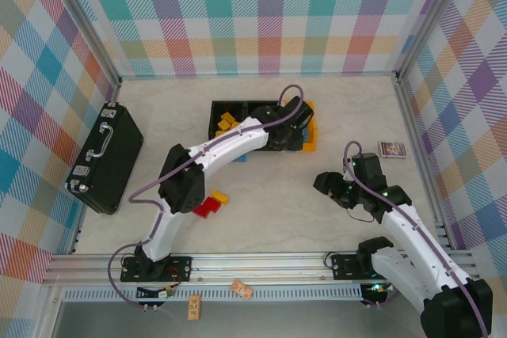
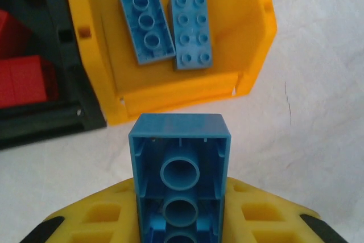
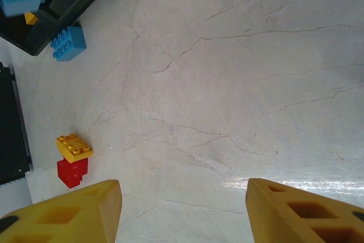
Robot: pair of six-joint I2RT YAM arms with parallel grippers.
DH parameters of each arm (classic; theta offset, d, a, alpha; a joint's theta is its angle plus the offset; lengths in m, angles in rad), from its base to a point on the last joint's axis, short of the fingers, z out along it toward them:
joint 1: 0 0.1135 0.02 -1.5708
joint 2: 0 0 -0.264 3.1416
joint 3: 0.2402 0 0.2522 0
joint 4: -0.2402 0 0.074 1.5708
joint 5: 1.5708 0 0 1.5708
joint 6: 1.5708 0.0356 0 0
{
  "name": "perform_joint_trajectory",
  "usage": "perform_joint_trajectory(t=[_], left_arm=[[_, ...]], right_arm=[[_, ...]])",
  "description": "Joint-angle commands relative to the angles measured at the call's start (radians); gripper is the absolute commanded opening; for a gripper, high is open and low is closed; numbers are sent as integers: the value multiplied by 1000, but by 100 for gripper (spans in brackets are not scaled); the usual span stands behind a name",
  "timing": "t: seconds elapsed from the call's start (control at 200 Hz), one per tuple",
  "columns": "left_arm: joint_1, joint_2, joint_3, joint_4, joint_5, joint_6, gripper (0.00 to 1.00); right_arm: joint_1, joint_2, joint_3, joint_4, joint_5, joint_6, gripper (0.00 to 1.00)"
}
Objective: Sort the legos into containers by color
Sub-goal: Place the lego in the container.
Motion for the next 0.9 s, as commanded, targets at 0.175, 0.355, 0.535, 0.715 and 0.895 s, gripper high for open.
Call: perform_joint_trajectory(t=[0.175,0.355,0.535,0.715,0.895], left_arm=[[57,250,363,-99,47,55,28],[95,339,457,-58,75,34,29],[113,361,468,11,105,25,31],[118,383,510,19,114,24,33],[117,368,508,24,114,18,54]], right_arm=[[-8,23,8,-5,10,-1,60],[-12,36,16,-7,14,-8,60],[-12,61,24,-3,13,-14,60],[-12,69,24,3,11,-10,60],[-12,68,22,3,6,-10,60]])
